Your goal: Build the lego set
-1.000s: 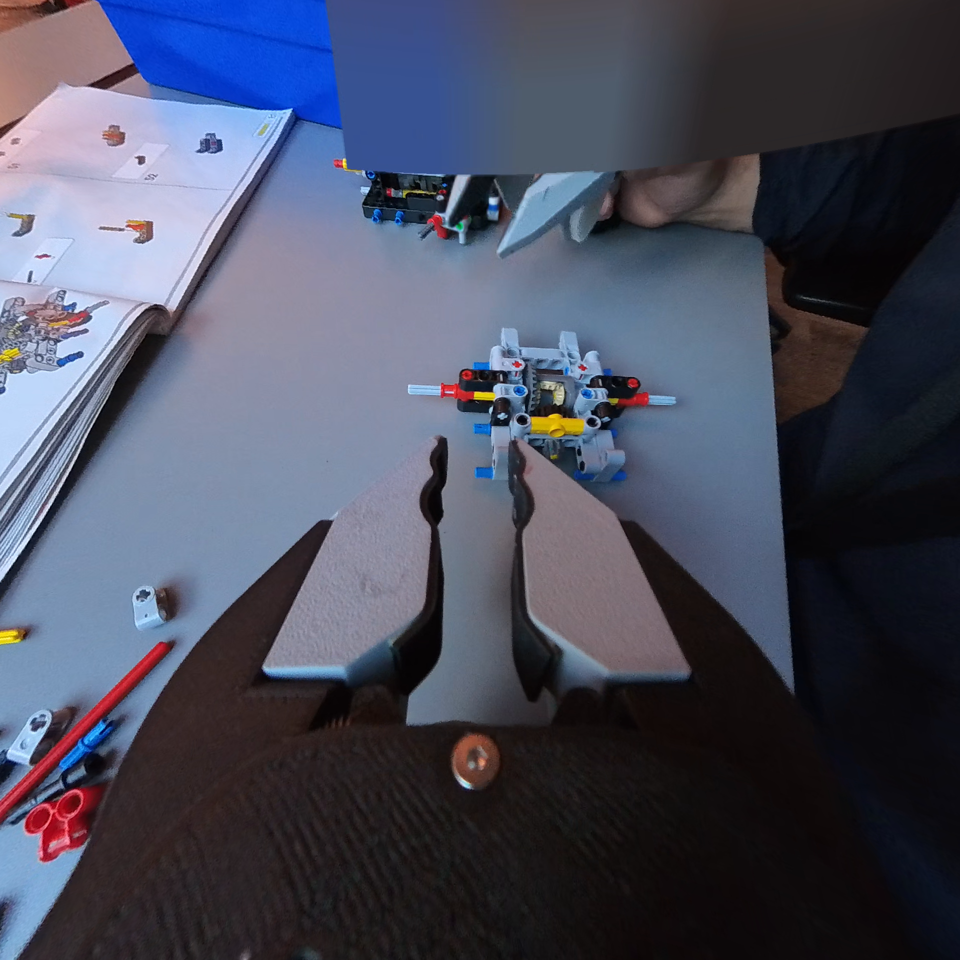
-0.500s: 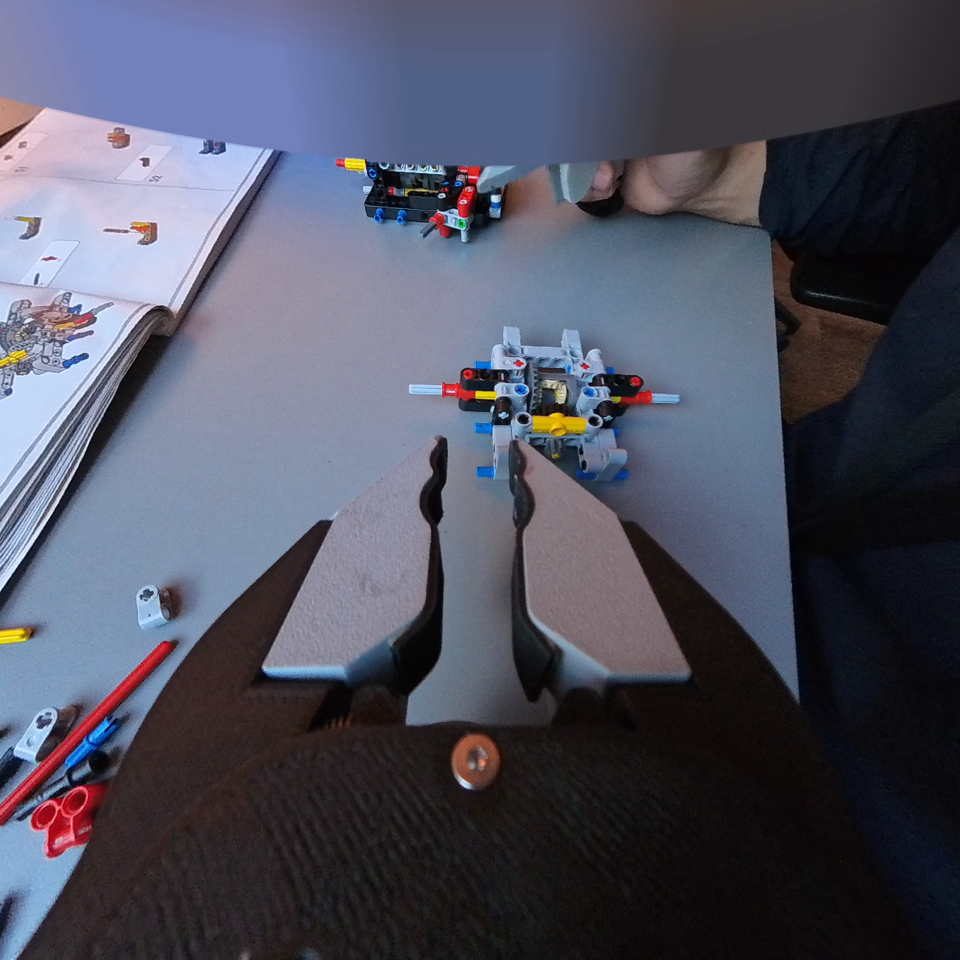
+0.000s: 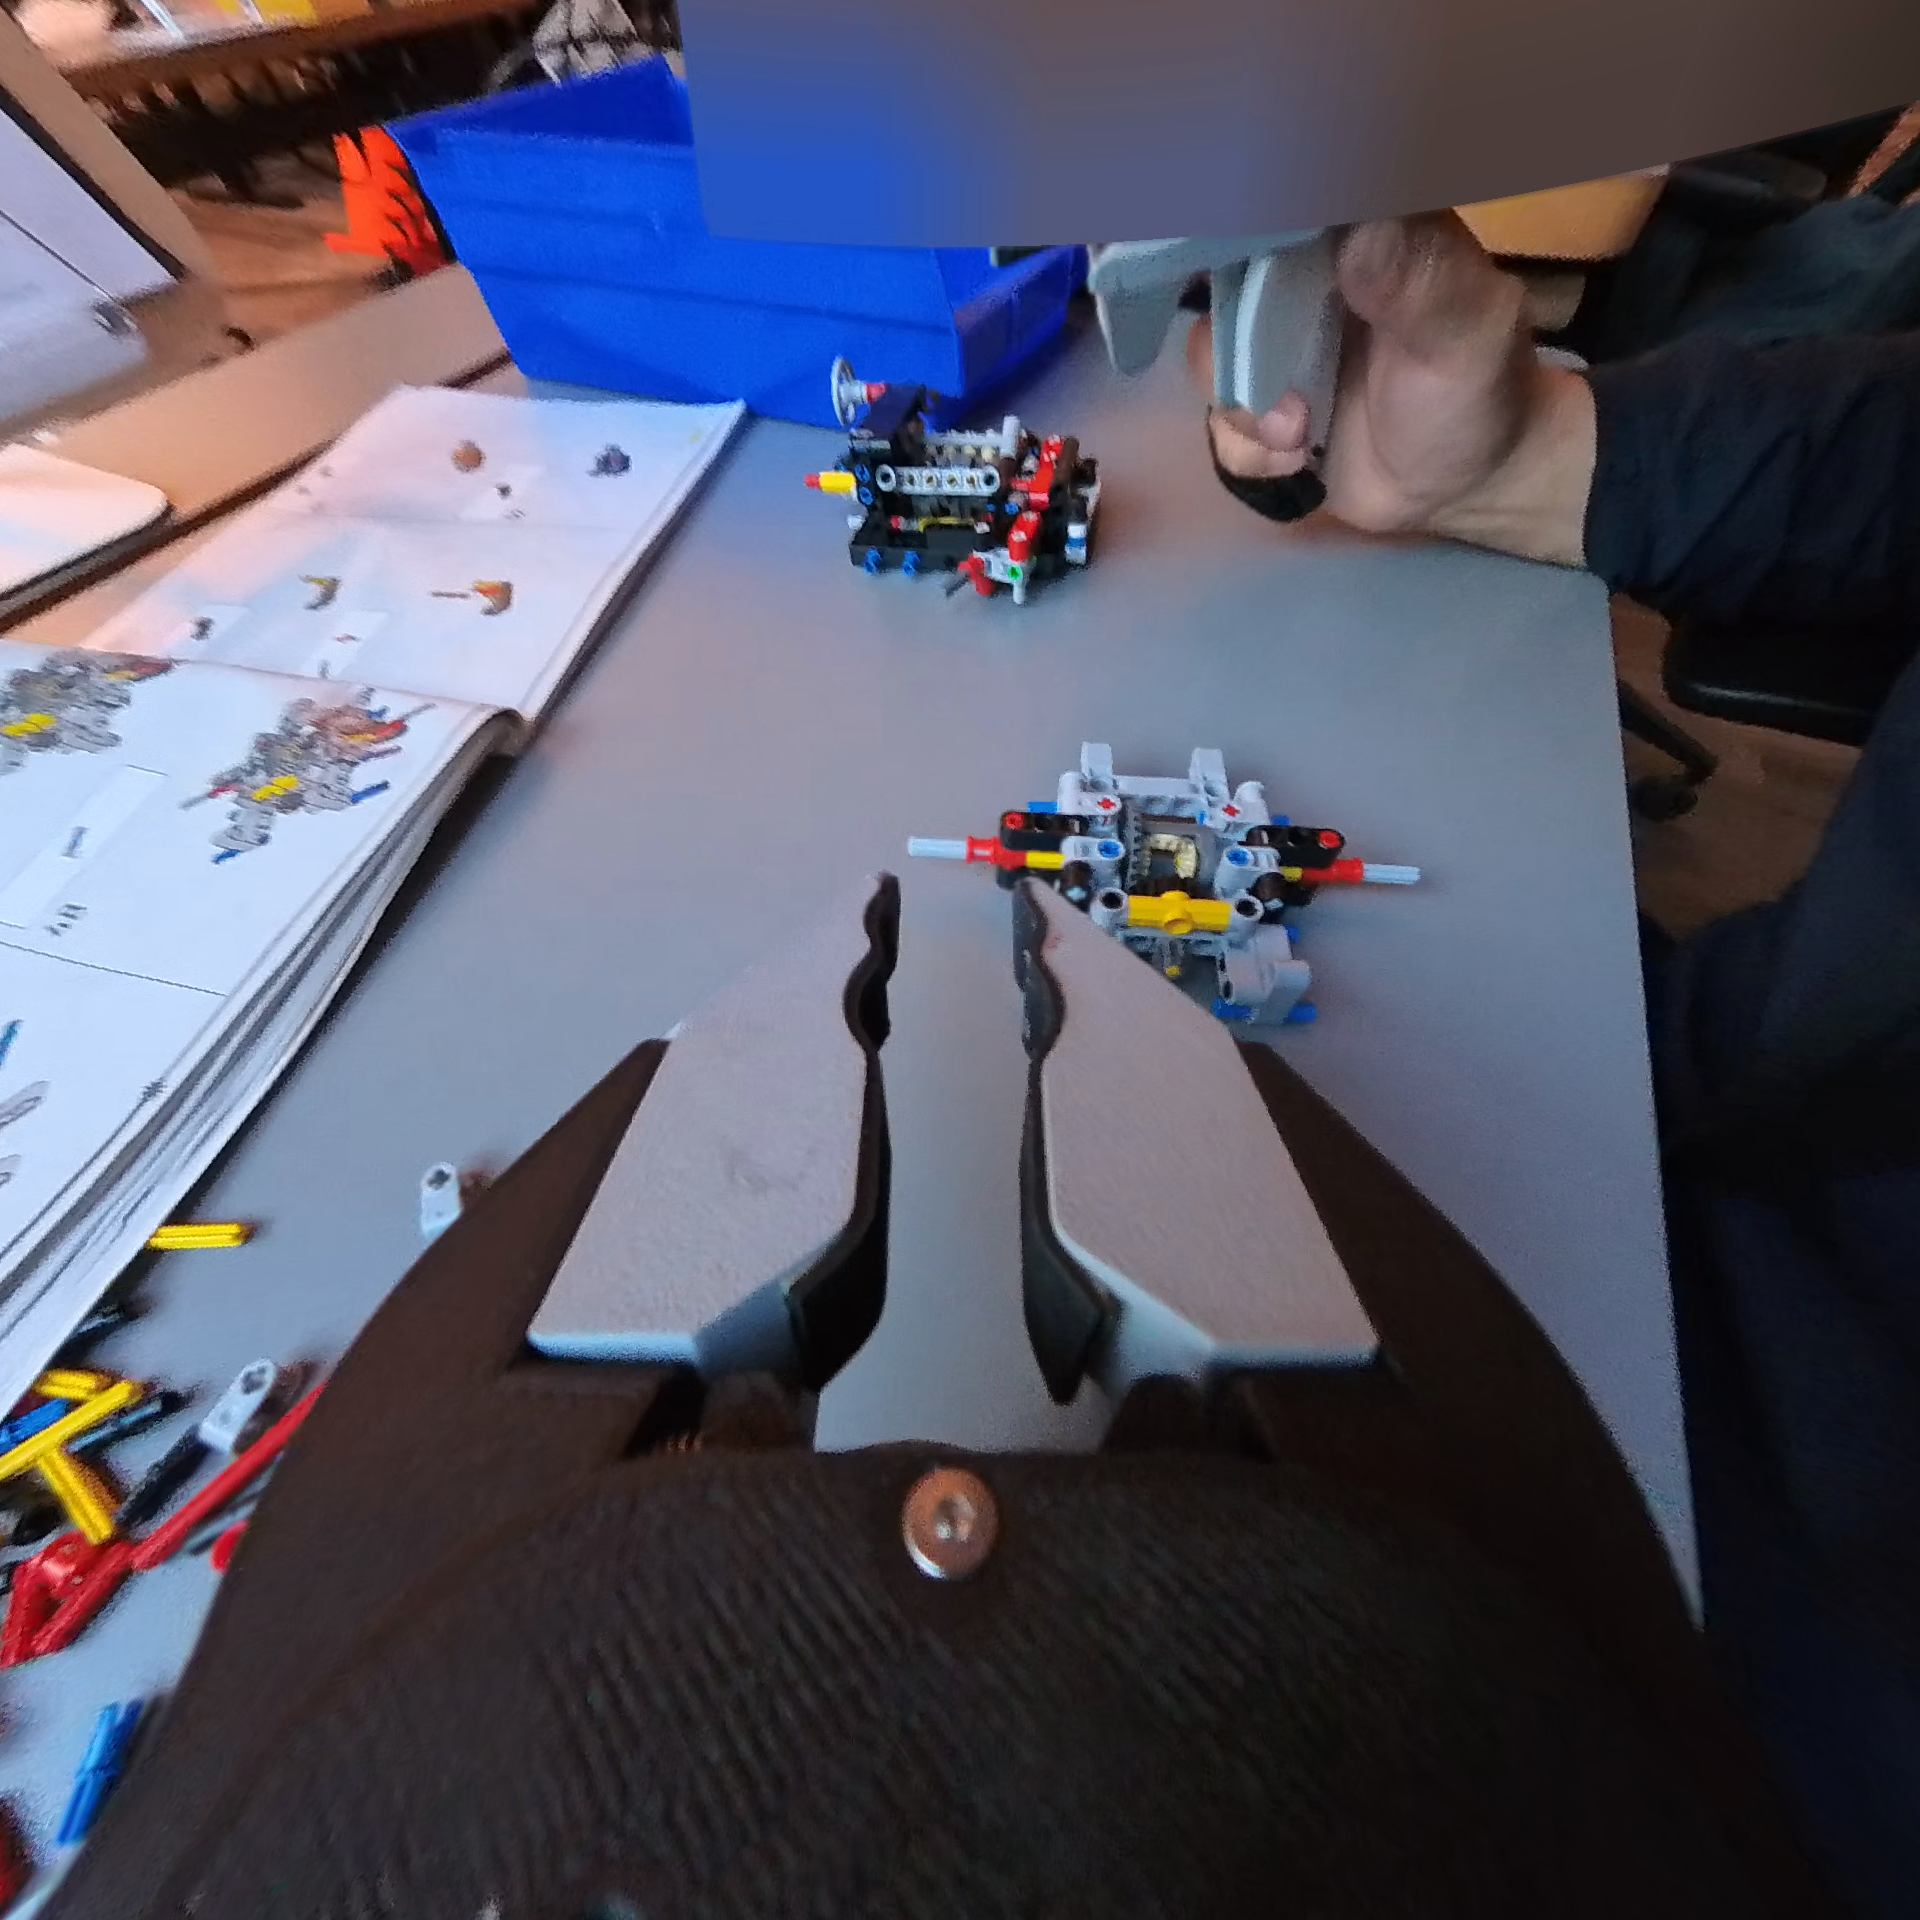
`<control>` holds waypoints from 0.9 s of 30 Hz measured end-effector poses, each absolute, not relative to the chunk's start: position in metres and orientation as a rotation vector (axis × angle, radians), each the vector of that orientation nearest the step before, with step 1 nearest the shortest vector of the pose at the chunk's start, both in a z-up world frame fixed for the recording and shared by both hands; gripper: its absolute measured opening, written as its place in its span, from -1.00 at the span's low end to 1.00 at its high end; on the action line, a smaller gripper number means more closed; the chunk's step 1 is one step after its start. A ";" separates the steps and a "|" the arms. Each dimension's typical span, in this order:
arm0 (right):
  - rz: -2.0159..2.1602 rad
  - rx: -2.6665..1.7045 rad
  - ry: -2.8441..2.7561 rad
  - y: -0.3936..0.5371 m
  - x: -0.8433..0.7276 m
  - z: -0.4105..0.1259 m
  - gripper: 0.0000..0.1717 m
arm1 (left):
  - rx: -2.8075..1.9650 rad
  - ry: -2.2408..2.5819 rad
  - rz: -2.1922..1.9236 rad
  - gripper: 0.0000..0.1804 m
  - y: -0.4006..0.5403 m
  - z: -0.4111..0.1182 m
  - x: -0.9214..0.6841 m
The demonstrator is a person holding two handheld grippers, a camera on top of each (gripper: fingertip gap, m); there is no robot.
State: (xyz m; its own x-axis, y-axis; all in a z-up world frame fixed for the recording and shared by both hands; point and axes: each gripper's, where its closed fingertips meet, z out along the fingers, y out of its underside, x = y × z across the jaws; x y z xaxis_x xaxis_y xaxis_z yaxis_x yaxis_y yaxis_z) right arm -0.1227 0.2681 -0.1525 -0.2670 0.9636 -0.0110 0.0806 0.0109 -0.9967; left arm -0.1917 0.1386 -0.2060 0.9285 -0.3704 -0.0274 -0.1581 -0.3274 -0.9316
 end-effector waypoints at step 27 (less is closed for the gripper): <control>1.167 -1.105 -1.548 0.272 -0.125 -0.167 -0.98 | -1.809 0.356 -0.110 -0.90 0.144 -0.191 -0.208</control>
